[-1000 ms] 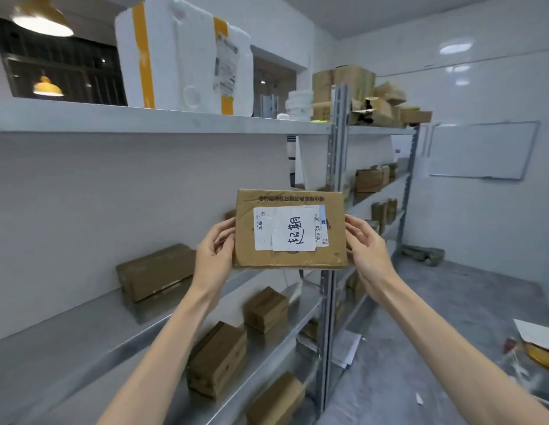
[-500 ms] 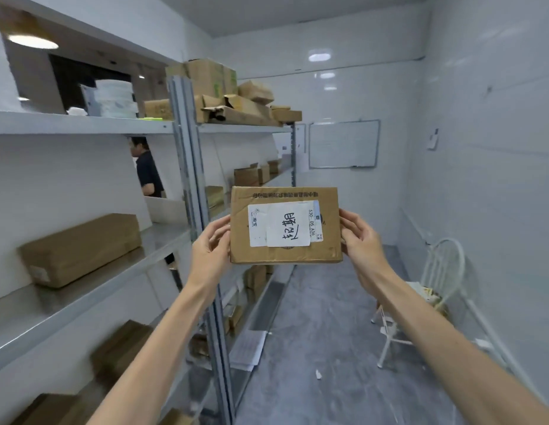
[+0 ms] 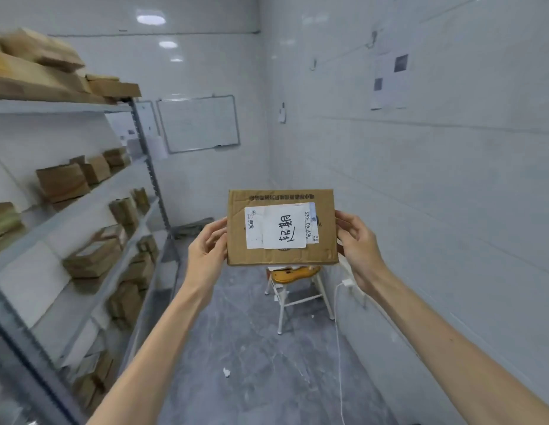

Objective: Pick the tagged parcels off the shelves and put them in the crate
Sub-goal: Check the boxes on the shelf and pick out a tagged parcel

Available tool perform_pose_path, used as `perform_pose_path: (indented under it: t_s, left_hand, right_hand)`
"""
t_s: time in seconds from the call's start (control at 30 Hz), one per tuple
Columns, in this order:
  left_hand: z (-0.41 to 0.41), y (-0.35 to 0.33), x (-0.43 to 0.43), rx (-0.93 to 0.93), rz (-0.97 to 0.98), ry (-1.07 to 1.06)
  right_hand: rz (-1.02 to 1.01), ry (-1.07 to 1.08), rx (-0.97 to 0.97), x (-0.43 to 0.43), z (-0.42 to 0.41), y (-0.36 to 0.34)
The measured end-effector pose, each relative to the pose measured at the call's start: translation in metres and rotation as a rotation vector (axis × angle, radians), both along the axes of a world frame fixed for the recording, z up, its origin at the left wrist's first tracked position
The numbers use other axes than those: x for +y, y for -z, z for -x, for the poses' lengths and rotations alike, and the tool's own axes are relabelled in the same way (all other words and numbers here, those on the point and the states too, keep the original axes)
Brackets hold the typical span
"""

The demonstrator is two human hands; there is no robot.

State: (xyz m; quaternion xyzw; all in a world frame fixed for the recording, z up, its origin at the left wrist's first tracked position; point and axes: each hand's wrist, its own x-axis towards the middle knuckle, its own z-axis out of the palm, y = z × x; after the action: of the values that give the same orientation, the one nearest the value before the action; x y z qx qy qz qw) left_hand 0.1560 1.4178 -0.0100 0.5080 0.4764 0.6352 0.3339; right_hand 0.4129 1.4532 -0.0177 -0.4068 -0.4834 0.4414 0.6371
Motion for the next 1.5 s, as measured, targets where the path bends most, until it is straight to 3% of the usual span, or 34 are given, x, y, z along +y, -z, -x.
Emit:
perform_pose_path:
  t_s: [0.3, 0.57, 0.93, 1.2, 1.5]
  left_hand:
    - [-0.076, 0.029, 0.14, 0.07, 0.071, 0.355]
    - [-0.168, 0.079, 0.208, 0.133, 0.149, 0.714]
    - [-0.32, 0.201, 0.212, 0.334, 0.244, 1.08]
    - [-0.419, 0.306, 0.206, 0.526, 0.293, 1.17]
    - [-0.496, 0.433, 0.202, 0.804, 0.218, 1.258]
  right_hand:
    - [0.108, 0.383, 0.039, 0.034, -0.069, 0.039]
    - [0.263, 0.749, 0.115, 0.021, -0.122, 0.103]
    - [0.503, 1.03, 0.264, -0.043, -0.189, 0.242]
    - [0.619, 1.136, 0.473, -0.074, -0.23, 0.35]
    - [0.736, 1.287, 0.828, -0.083, -0.247, 0.48]
